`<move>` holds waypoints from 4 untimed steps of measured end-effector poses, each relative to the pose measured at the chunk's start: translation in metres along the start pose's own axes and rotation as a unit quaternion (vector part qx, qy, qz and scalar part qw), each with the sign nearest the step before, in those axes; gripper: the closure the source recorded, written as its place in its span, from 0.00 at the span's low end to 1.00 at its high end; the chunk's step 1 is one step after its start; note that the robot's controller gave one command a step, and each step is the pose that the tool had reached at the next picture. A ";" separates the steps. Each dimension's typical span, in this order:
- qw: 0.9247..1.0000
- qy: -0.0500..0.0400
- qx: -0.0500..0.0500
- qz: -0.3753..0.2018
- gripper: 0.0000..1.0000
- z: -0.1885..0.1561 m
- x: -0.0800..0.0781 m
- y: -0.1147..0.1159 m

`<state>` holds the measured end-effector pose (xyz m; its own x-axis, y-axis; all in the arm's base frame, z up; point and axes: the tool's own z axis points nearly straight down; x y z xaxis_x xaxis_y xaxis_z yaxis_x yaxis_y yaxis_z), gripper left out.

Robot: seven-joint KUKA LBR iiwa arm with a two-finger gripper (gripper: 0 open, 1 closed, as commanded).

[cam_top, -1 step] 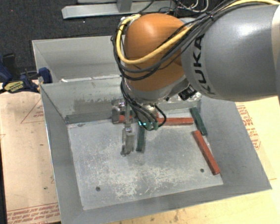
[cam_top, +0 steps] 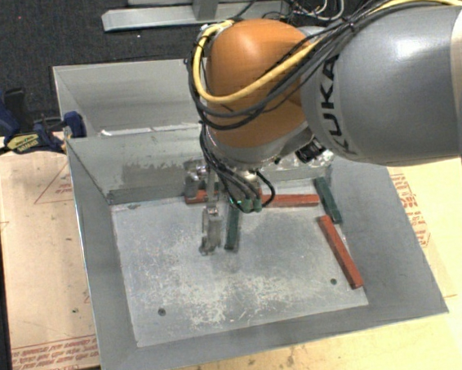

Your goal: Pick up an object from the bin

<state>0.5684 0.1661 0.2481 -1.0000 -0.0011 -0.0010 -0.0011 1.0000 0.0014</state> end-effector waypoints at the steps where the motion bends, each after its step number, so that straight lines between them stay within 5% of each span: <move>1: 0.994 -0.001 -0.001 -0.106 0.00 0.009 -0.015 -0.026; 2: 0.983 -0.002 0.000 -0.182 0.00 0.078 -0.017 -0.041; 3: 0.992 0.003 0.000 -0.122 0.00 0.095 -0.054 -0.055; 4: 0.990 -0.002 0.000 -0.143 0.00 0.113 -0.045 -0.094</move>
Offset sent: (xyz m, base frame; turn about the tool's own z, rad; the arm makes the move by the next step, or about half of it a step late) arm 0.0117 -0.0412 -0.1781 -0.3499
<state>0.6133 0.0727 0.1353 -0.9586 -0.2847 -0.0043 -0.2847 0.9586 0.0005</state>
